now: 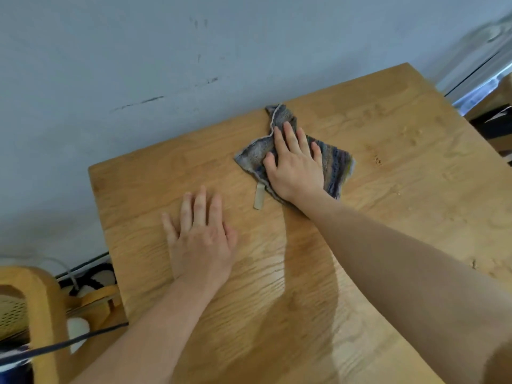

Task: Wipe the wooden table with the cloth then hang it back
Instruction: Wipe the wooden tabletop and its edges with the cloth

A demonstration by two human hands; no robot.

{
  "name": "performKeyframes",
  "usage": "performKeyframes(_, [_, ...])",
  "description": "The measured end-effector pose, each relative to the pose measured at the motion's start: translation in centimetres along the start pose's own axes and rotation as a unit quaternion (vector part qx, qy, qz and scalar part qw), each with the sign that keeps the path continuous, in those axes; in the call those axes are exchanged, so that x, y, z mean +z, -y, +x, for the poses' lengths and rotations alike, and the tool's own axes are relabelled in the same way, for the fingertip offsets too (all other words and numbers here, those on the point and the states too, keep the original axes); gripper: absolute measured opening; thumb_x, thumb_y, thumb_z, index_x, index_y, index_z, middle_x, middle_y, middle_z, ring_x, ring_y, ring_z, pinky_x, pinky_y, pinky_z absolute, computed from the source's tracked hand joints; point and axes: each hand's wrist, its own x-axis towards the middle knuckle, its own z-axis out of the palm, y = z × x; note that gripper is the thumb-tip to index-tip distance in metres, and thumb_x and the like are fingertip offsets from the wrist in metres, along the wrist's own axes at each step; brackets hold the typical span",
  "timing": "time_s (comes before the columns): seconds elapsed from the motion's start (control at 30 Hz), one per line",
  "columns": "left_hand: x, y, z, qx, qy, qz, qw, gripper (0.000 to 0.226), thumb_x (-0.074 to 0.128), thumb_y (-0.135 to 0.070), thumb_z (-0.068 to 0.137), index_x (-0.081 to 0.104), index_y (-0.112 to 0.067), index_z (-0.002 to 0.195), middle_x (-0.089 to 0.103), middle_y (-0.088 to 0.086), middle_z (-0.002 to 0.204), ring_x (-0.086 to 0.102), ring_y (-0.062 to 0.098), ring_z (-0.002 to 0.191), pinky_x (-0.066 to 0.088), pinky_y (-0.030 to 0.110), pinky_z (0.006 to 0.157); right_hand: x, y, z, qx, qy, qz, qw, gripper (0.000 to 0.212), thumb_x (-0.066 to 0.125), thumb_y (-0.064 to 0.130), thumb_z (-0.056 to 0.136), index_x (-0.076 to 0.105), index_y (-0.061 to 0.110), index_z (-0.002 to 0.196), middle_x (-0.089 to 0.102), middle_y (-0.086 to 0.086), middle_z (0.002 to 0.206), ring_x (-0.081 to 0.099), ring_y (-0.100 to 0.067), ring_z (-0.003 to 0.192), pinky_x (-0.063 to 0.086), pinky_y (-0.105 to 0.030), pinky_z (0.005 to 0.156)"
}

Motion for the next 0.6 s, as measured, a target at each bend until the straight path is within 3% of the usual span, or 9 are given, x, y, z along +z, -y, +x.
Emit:
performKeyframes(0.07, [0.5,-1.9,0.8,0.005,-0.002,-0.005,1.000,0.061,0.020,-0.047,0.097,0.013,-0.023,0.153,0.006,0.001,0.162,0.001,0.022,0.149,0.004,0.053,0.118,0.0,-0.1,-0.8,-0.029,-0.008,0.009,1.000,0.060,0.021,0.045,0.100,0.013,0.028,0.156,0.004,0.007,0.165,-0.001,-0.017,0.151,0.004,-0.047,0.121])
performKeyframes(0.27, [1.3,-2.9,1.6,-0.011,-0.032,-0.003,0.999,0.058,0.024,-0.044,0.096,0.024,-0.025,0.150,0.020,0.002,0.159,0.012,0.022,0.148,0.011,0.052,0.117,-0.5,-4.3,-8.6,-0.139,0.017,-0.009,0.990,0.057,0.025,0.045,0.100,0.020,0.033,0.155,0.009,0.010,0.164,0.003,-0.015,0.151,0.005,-0.041,0.121])
performKeyframes(0.4, [1.1,-3.3,1.6,-0.014,-0.028,0.013,0.999,0.059,0.018,-0.045,0.096,0.021,-0.025,0.152,0.019,0.002,0.160,0.011,0.022,0.148,0.012,0.052,0.117,-1.4,-5.2,-0.1,-0.017,-0.017,-0.003,1.000,0.061,0.024,0.046,0.098,0.017,0.028,0.156,0.007,0.005,0.165,0.002,-0.017,0.151,0.006,-0.047,0.121])
performKeyframes(0.47, [1.2,-3.6,1.5,-0.017,-0.028,0.014,0.999,0.060,0.018,-0.046,0.095,0.021,-0.025,0.151,0.020,0.002,0.159,0.011,0.022,0.148,0.013,0.052,0.117,-1.2,-4.8,1.0,0.004,-0.022,0.005,1.000,0.061,0.023,0.044,0.099,0.016,0.026,0.156,0.007,0.004,0.165,0.001,-0.020,0.151,0.007,-0.049,0.120])
performKeyframes(0.6, [1.1,-3.5,1.4,-0.019,-0.030,0.015,0.999,0.060,0.029,-0.042,0.092,0.028,-0.024,0.149,0.024,0.003,0.158,0.017,0.023,0.146,0.014,0.053,0.116,0.3,-2.5,-8.6,-0.171,-0.006,0.001,0.985,0.059,0.029,0.043,0.099,0.023,0.027,0.155,0.014,0.005,0.164,0.008,-0.020,0.151,0.009,-0.046,0.120])
